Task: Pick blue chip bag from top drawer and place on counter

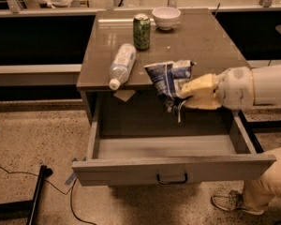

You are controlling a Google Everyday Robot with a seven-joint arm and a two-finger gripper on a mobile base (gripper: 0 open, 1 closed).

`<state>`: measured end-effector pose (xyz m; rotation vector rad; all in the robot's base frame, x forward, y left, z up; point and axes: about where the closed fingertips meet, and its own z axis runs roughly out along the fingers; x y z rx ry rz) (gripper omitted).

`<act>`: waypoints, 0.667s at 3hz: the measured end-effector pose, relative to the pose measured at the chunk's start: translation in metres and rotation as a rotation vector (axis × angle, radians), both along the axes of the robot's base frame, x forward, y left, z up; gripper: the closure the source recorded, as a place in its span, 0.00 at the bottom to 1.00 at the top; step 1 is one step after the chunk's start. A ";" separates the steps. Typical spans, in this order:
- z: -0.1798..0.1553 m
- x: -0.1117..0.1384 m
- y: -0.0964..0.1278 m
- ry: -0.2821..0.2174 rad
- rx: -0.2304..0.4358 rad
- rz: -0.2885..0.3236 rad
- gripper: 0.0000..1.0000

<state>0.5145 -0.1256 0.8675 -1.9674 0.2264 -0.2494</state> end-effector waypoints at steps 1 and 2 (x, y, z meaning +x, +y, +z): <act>0.035 0.038 -0.015 0.045 -0.078 -0.085 1.00; 0.051 0.083 -0.006 0.126 -0.161 -0.152 1.00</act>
Offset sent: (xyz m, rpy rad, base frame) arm 0.1536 0.0712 0.0739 -0.2515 0.2905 -0.1658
